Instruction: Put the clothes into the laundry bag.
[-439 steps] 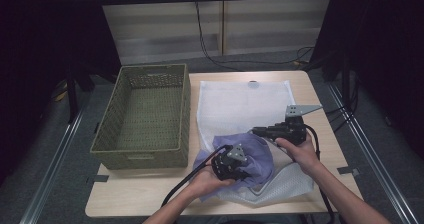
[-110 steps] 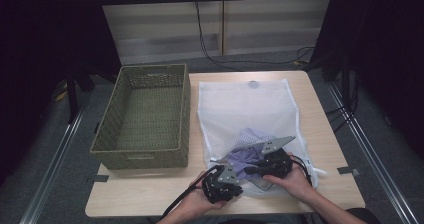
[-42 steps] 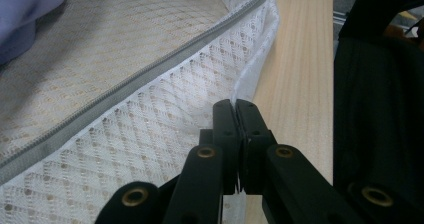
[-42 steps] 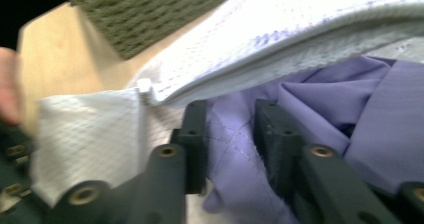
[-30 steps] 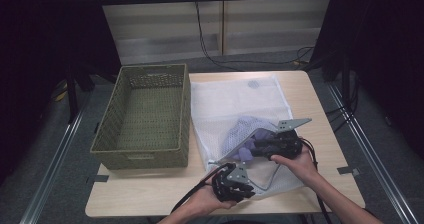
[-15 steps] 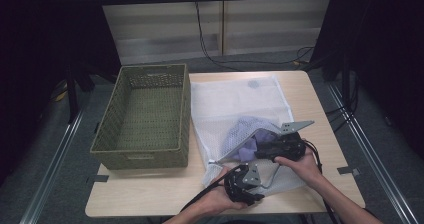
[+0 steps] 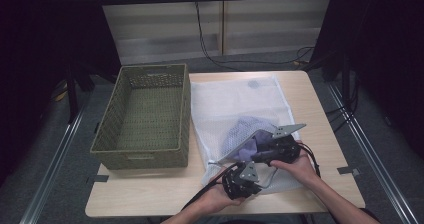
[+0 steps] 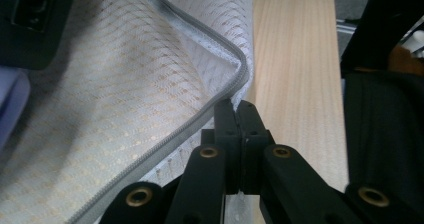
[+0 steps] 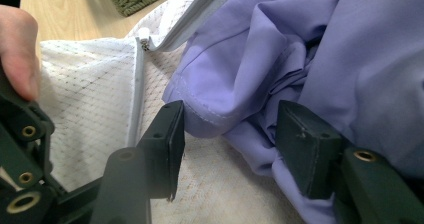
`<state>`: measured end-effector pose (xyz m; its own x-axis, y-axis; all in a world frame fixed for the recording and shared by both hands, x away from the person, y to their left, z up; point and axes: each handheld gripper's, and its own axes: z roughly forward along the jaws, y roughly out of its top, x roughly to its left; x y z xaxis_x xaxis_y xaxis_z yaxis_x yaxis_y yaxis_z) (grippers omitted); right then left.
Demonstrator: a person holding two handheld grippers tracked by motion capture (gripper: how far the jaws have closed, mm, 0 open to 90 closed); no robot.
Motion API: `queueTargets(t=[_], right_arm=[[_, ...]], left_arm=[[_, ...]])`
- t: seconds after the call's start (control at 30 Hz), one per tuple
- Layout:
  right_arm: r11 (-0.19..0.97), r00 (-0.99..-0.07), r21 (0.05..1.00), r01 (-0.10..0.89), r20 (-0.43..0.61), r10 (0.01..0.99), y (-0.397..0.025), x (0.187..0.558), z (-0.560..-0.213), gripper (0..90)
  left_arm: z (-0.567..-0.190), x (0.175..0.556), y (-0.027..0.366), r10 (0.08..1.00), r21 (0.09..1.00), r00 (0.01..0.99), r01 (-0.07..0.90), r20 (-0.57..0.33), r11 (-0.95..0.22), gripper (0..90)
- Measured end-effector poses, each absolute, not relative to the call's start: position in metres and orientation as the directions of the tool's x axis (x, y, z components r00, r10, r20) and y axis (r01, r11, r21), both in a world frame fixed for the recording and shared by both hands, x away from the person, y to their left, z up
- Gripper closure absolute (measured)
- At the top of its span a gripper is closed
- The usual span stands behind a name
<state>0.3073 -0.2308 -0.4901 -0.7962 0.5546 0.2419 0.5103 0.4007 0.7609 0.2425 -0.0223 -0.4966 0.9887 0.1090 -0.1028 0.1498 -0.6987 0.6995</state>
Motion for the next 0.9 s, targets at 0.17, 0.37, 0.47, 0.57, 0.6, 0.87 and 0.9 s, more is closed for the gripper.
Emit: queueTargets(t=[0.17,0.37,0.47,0.57,0.6,0.87,0.9], right_arm=[[0.42,-0.8,0.751,0.509,0.234,0.552,-0.221,0.311,-0.495,45.3],[0.441,-0.787,0.732,0.52,0.21,0.58,-0.208,0.318,-0.5,52.3],[0.453,-0.787,0.72,0.526,0.21,0.58,-0.206,0.323,-0.502,57.9],[0.449,-0.775,0.713,0.539,0.21,0.596,-0.205,0.329,-0.504,66.2],[0.45,-0.774,0.712,0.539,0.208,0.598,-0.204,0.33,-0.504,68.1],[0.419,-0.742,0.713,0.562,0.211,0.637,-0.198,0.354,-0.505,79.4],[0.413,-0.736,0.714,0.566,0.211,0.643,-0.197,0.357,-0.505,79.9]], left_arm=[[-0.497,0.24,-0.023,0.103,0.701,0.989,0.146,-0.103,-0.698,90.0],[-0.496,0.237,-0.022,0.092,0.695,0.992,0.128,-0.089,-0.708,90.0],[-0.495,0.238,-0.021,0.086,0.689,0.992,0.123,-0.089,-0.715,90.0],[-0.495,0.238,-0.022,0.085,0.69,0.993,0.12,-0.084,-0.714,90.0],[-0.496,0.237,-0.022,0.087,0.698,0.993,0.122,-0.085,-0.706,90.0],[-0.495,0.238,-0.022,0.082,0.686,0.993,0.12,-0.089,-0.717,90.0],[-0.495,0.238,-0.022,0.085,0.686,0.992,0.123,-0.089,-0.717,90.0]])
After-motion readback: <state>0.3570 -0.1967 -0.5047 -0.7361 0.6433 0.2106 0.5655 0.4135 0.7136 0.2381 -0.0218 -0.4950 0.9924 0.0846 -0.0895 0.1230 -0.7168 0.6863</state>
